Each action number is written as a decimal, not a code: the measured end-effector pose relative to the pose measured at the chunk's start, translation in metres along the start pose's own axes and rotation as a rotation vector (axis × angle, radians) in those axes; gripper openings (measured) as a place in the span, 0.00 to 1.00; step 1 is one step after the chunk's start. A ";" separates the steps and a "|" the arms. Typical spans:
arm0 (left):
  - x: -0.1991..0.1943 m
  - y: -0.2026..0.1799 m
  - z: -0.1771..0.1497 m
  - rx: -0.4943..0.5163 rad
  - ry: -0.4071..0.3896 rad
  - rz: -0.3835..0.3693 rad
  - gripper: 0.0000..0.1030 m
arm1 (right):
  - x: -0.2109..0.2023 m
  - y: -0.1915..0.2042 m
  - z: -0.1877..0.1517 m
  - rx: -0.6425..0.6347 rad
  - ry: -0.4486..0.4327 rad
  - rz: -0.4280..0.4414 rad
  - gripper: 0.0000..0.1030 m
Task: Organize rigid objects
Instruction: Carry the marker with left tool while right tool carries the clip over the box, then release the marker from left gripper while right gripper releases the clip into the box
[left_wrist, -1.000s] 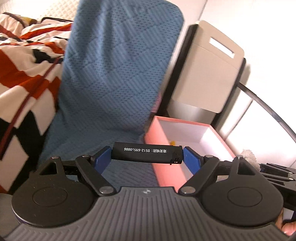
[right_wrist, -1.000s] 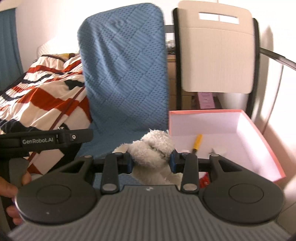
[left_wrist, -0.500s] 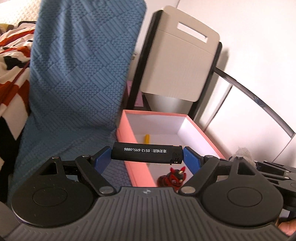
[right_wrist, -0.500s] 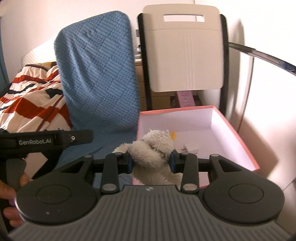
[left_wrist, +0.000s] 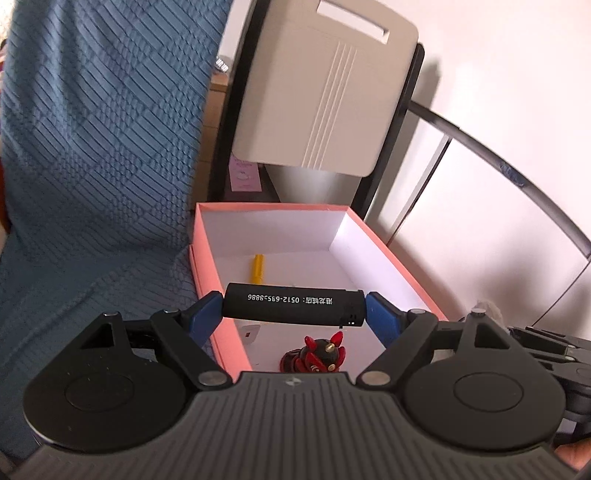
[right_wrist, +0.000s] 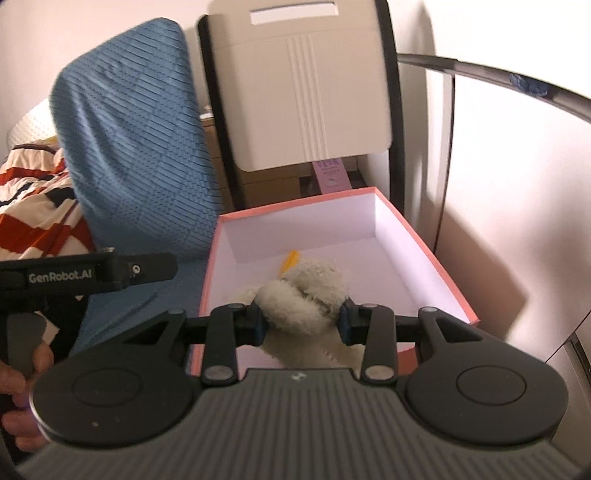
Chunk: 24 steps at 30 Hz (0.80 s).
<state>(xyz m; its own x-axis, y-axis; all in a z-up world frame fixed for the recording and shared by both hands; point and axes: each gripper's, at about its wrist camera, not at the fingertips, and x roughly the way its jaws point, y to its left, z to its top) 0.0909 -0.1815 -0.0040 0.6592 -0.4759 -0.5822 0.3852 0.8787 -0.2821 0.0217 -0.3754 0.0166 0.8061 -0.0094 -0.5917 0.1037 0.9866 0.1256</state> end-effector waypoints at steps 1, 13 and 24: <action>0.007 0.000 0.001 -0.002 0.008 -0.001 0.84 | 0.005 -0.004 0.001 0.005 0.008 -0.004 0.38; 0.090 0.006 0.013 -0.046 0.115 -0.002 0.84 | 0.074 -0.040 0.005 0.048 0.125 -0.009 0.38; 0.131 0.012 0.019 -0.051 0.171 0.007 0.84 | 0.119 -0.053 0.003 0.084 0.203 -0.026 0.39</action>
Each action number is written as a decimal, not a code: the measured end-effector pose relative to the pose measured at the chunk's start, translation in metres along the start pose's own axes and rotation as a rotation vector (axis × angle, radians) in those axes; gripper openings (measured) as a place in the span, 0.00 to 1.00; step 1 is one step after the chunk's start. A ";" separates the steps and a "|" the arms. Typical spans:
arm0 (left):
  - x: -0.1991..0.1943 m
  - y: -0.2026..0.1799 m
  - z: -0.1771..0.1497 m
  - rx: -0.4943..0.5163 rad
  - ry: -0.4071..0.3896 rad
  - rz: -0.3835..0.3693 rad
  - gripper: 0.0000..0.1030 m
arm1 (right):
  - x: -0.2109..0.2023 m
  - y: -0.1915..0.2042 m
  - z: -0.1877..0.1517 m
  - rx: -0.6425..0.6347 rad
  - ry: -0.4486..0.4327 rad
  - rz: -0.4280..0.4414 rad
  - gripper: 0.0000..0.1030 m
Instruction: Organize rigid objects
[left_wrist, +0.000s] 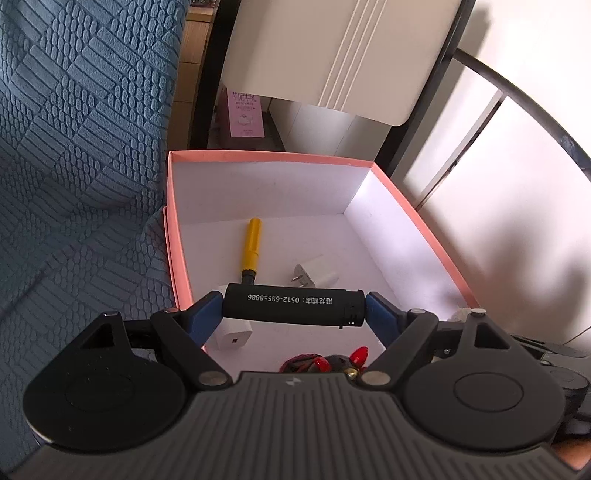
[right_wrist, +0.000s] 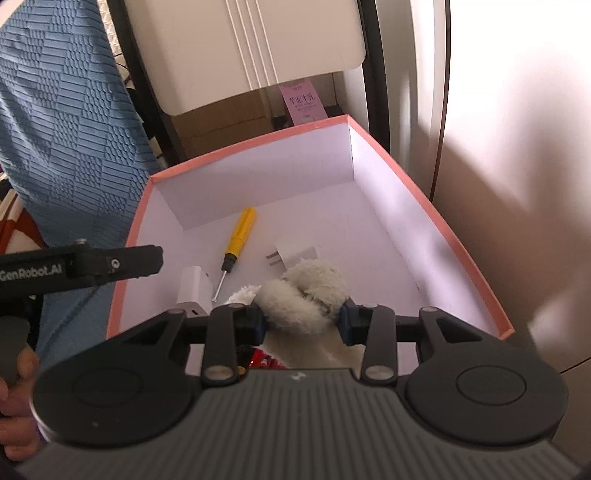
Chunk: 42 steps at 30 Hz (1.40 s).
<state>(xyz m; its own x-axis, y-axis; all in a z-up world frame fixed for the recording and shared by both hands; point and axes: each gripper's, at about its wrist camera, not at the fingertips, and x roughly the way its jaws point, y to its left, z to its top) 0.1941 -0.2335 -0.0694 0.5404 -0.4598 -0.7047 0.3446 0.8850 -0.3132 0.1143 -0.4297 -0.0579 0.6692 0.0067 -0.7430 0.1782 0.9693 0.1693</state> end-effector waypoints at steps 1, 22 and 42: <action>0.001 0.001 0.001 -0.001 0.001 0.003 0.84 | 0.002 0.000 0.000 0.000 0.004 -0.001 0.39; -0.050 0.001 0.003 -0.008 -0.075 0.015 0.89 | -0.025 0.010 0.005 -0.013 -0.046 -0.023 0.64; -0.180 0.012 -0.026 -0.003 -0.233 0.040 0.99 | -0.109 0.064 -0.017 -0.083 -0.193 0.007 0.99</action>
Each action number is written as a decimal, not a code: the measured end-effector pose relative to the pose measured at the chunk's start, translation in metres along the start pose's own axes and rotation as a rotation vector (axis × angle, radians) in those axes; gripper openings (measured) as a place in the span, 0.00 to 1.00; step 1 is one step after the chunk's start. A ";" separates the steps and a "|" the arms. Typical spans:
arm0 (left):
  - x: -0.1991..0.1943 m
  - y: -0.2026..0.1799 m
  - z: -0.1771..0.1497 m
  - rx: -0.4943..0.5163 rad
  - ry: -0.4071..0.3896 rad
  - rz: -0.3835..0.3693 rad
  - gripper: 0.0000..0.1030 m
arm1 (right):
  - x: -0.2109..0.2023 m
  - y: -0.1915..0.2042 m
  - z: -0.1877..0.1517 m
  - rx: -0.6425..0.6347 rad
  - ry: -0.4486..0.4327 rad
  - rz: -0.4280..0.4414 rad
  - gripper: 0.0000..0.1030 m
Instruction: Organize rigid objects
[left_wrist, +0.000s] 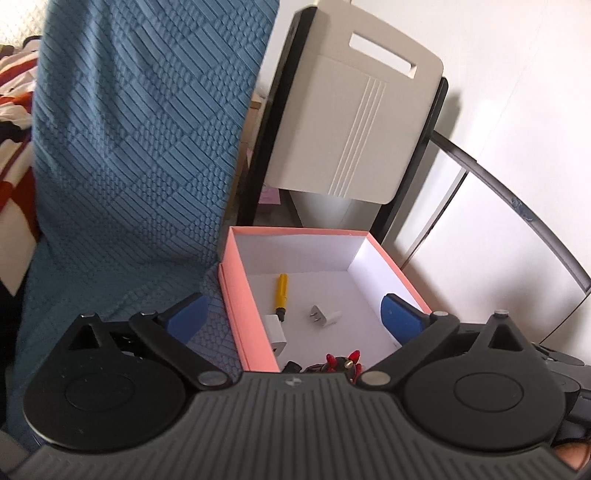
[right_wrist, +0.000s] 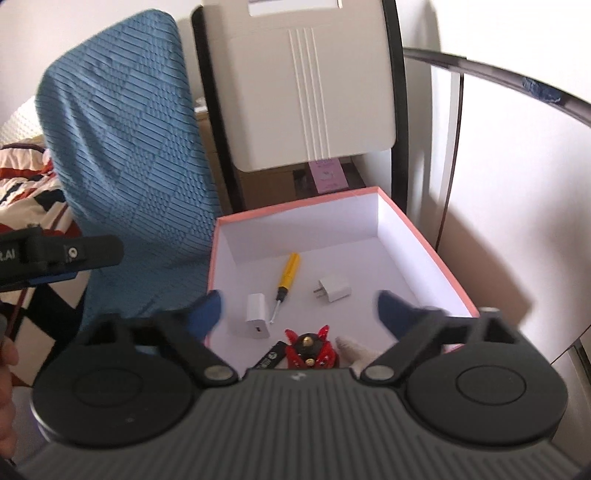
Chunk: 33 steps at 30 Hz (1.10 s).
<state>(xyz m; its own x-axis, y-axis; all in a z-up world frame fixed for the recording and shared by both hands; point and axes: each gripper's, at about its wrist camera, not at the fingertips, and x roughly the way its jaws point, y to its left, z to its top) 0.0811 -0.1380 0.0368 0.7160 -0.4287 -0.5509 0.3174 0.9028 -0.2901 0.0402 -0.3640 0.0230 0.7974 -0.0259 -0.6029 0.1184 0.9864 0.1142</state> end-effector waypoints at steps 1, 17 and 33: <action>-0.005 0.001 -0.001 -0.001 -0.005 0.002 0.99 | -0.003 0.002 -0.002 -0.005 -0.004 0.001 1.00; -0.067 0.011 -0.022 0.001 -0.052 0.028 1.00 | -0.052 0.032 -0.025 -0.031 -0.029 -0.013 1.00; -0.097 0.028 -0.043 0.002 -0.034 0.047 1.00 | -0.077 0.054 -0.045 -0.036 -0.017 -0.017 1.00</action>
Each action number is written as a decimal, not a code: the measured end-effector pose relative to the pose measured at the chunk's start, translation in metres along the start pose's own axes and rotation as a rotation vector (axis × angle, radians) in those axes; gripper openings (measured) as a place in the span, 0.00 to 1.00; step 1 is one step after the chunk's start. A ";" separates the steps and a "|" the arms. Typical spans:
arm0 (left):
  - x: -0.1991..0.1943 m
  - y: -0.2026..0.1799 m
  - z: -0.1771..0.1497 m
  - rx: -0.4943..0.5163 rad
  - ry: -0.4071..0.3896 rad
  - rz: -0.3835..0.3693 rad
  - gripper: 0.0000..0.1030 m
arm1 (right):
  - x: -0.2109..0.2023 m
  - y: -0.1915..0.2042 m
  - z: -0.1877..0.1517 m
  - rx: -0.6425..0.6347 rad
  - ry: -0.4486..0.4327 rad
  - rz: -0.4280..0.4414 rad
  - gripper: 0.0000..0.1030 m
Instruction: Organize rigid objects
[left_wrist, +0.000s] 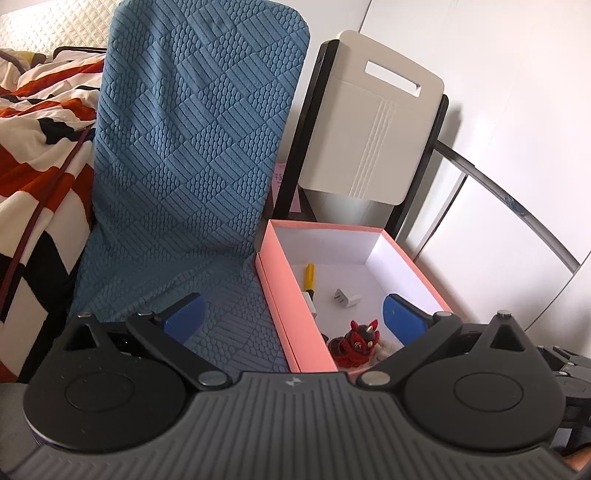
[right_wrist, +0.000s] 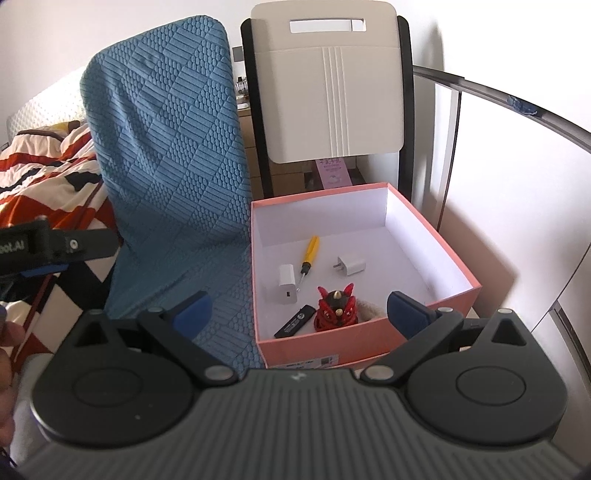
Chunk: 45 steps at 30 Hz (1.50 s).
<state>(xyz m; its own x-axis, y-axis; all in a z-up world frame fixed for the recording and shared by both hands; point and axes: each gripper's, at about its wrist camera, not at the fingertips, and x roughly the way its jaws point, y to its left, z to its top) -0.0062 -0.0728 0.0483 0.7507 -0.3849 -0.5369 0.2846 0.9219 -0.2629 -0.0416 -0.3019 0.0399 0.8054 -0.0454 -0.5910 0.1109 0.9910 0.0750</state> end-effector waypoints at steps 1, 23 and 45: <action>-0.001 0.000 -0.001 0.002 0.003 0.001 1.00 | -0.001 0.002 -0.001 -0.003 0.001 0.001 1.00; 0.004 0.002 -0.010 0.014 0.031 0.051 1.00 | 0.000 0.004 -0.007 -0.009 0.017 -0.014 1.00; 0.007 0.002 -0.014 0.056 0.038 0.073 1.00 | 0.001 0.005 -0.008 -0.009 0.017 -0.020 1.00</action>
<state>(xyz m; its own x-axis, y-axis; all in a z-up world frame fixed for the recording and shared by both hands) -0.0088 -0.0746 0.0324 0.7478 -0.3170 -0.5833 0.2638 0.9482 -0.1771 -0.0455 -0.2958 0.0332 0.7929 -0.0629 -0.6061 0.1215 0.9910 0.0562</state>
